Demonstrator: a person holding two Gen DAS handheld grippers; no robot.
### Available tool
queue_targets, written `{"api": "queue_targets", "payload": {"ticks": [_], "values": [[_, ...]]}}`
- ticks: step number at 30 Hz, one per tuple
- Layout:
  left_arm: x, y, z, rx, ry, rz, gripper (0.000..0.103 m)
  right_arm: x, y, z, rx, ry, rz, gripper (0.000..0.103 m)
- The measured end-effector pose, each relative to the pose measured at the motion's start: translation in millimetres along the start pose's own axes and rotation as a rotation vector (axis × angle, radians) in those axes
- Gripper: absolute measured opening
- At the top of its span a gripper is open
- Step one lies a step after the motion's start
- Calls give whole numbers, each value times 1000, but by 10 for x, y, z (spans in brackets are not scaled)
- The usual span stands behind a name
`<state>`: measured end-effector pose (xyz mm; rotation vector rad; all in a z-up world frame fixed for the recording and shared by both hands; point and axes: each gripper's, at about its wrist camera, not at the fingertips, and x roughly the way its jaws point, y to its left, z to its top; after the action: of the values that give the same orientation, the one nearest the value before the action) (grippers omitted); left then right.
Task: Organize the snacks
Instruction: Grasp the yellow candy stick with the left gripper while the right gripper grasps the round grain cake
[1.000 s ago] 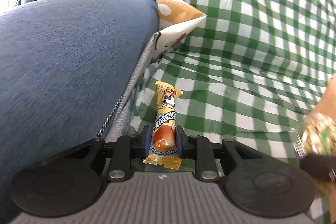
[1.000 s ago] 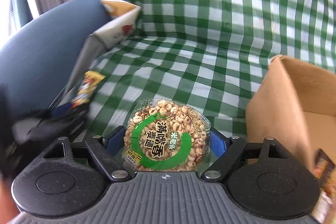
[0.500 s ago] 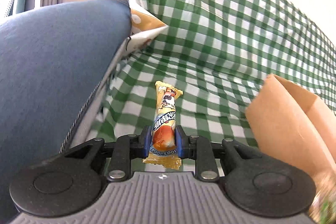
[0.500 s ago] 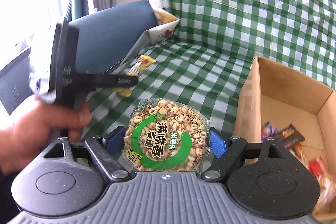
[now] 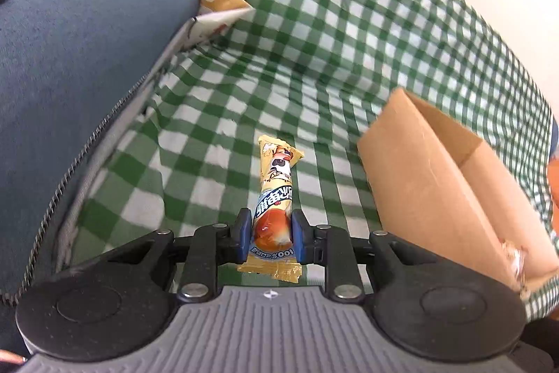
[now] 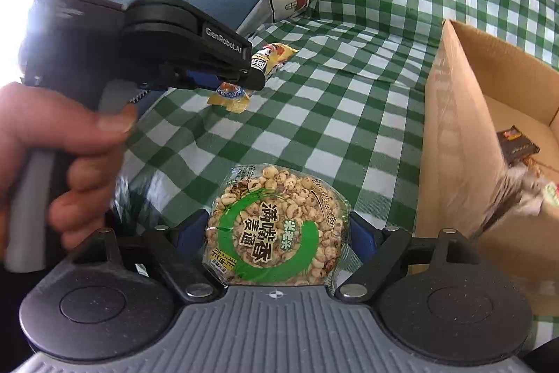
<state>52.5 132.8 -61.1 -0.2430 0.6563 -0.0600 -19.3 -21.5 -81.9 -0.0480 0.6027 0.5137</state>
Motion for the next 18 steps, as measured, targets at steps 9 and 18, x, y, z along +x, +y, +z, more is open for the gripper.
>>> {"api": "queue_targets", "payload": {"ticks": [9,18], "values": [[115,86,-247,-163,181,13,26,94,-156,-149,38,48,-19,84],[196,54,-355,-174,233,49,30,115,-227,-168,58,62,-33,85]]}}
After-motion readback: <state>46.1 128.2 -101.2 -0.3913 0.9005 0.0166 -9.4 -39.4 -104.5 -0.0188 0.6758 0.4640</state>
